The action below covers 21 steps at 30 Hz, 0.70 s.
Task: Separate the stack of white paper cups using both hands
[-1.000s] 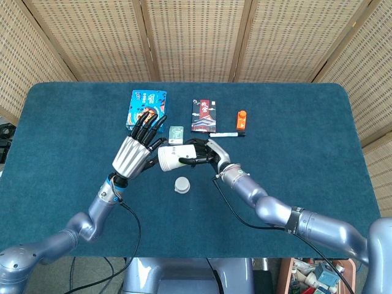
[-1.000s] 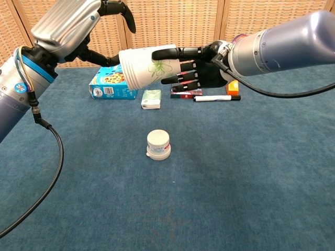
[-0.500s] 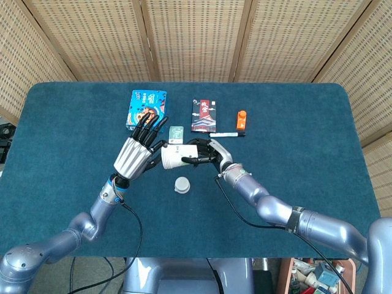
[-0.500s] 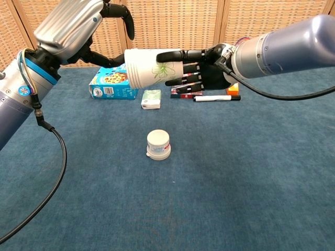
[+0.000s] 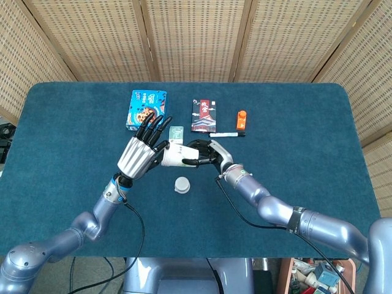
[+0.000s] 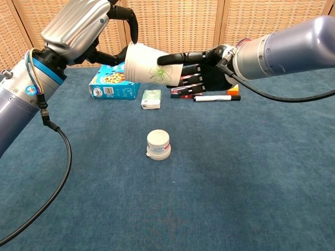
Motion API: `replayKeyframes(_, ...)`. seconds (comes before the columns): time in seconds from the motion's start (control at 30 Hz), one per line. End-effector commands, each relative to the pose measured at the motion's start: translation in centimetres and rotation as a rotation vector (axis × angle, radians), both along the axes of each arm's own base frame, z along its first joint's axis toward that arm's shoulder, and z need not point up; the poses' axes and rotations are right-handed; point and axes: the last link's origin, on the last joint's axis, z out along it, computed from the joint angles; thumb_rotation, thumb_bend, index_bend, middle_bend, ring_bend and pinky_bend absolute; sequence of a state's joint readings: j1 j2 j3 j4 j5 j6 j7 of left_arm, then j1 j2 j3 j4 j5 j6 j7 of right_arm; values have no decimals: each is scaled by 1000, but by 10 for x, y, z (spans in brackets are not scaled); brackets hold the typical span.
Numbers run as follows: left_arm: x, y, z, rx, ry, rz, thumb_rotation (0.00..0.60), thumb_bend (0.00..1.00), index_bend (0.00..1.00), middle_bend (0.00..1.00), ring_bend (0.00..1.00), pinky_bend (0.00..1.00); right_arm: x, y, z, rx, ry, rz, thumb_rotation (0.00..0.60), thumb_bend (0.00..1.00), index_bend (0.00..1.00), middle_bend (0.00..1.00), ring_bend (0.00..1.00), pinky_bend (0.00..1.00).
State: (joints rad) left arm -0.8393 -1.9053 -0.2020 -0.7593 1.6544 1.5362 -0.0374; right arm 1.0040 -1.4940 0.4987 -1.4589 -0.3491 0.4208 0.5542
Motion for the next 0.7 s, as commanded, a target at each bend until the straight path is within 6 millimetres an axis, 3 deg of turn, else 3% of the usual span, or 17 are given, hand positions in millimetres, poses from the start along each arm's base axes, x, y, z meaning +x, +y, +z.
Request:
replayKeyframes(0.03, 0, 0, 0, 0, 0, 1, 600, 538, 617, 0, 0, 0, 0, 0, 0, -1, 2, 1, 600, 432, 555, 574, 463, 625)
replayKeyframes(0.2, -1, 0, 1, 2, 0, 2, 600, 552, 704, 0, 0, 0, -3, 0, 2, -7, 17, 10, 600, 432, 555, 574, 464, 625)
replayKeyframes(0.37, -12, 0, 9, 19, 7, 9, 600, 552, 724, 0, 0, 0, -10, -3, 8, -23, 37, 9, 600, 432, 556, 574, 464, 625)
replayKeyframes(0.7, -61, 0, 57, 99, -1, 56, 600, 552, 731, 0, 0, 0, -51, -8, 27, -61, 128, -17, 600, 432, 559, 577, 466, 625)
